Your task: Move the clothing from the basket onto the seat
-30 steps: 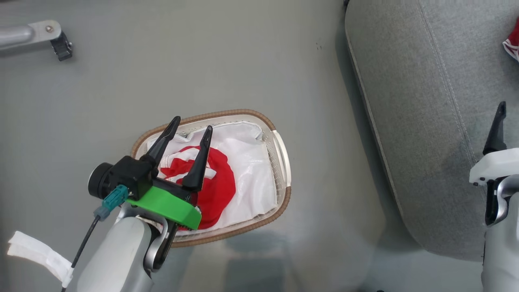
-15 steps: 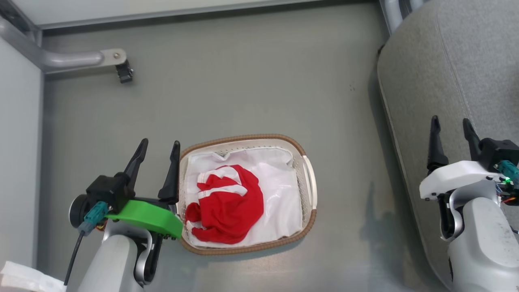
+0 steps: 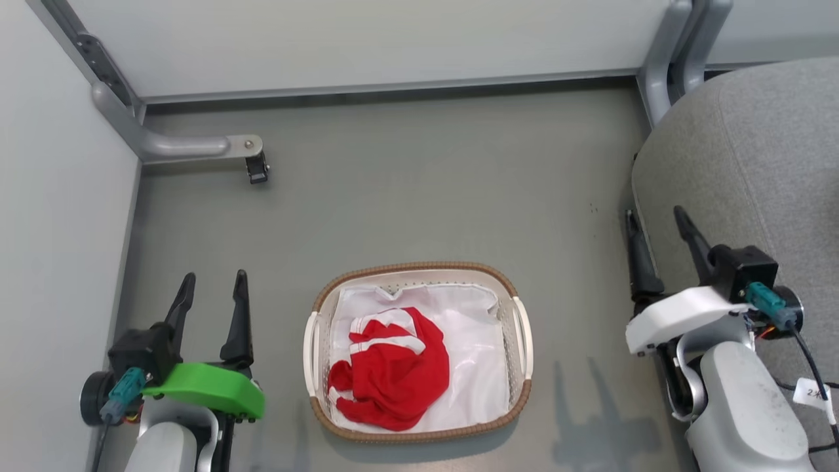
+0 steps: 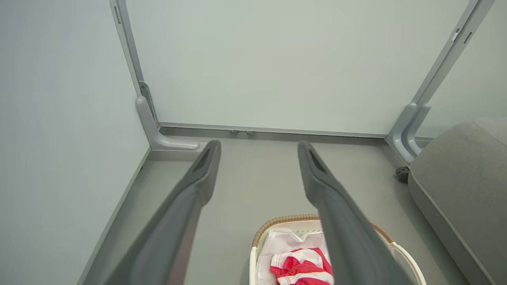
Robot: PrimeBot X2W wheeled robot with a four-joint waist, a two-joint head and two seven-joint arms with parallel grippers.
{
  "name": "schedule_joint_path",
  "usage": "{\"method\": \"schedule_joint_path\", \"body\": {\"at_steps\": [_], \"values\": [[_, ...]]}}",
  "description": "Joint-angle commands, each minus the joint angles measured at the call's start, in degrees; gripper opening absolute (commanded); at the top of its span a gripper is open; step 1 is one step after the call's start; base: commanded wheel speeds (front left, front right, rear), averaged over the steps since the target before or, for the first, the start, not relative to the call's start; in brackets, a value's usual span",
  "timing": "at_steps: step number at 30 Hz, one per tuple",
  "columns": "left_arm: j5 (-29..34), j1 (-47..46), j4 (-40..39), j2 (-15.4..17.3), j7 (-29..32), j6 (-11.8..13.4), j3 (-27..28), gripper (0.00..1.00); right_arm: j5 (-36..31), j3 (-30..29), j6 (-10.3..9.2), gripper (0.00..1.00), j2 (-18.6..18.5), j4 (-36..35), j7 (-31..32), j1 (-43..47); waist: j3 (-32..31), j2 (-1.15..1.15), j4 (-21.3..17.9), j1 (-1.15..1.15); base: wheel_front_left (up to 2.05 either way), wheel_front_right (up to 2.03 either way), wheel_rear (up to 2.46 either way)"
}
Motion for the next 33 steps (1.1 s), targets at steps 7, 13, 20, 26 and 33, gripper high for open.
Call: {"method": "schedule_joint_path", "body": {"at_steps": [7,13,20,26,33], "values": [[1.71,3.52,-0.78,-1.43,0.04,0.12,3.91,1.0,0.26,1.35,-0.08,1.0,-0.34,-2.69,-0.13,4.87,-2.9,0.0,-0.39,0.0,0.0,0.0,0.0],[2.2,6.03,-1.12,-2.33,0.03,0.12,5.11,1.0,0.61,1.98,-0.08,1.0,-0.3,-3.46,-0.13,8.09,-5.01,0.0,-0.81,0.0,0.0,0.0,0.0],[2.4,9.43,-1.65,-3.05,0.03,0.12,4.3,1.0,0.38,2.29,-0.08,1.0,-0.3,-2.53,-0.13,10.73,-7.03,0.0,-1.44,0.0,0.0,0.0,0.0],[2.18,10.38,-1.67,-3.33,0.03,0.12,3.12,1.0,-0.42,2.43,-0.08,1.0,-0.3,-2.08,-0.13,10.97,-7.21,0.0,-1.71,0.0,0.0,0.0,0.0],[1.06,8.52,-0.95,-3.22,0.03,0.13,-0.22,1.0,0.11,2.59,-0.08,1.0,-0.3,-2.13,-0.13,9.13,-5.02,0.0,-2.02,0.0,0.0,0.0,0.0]]}}
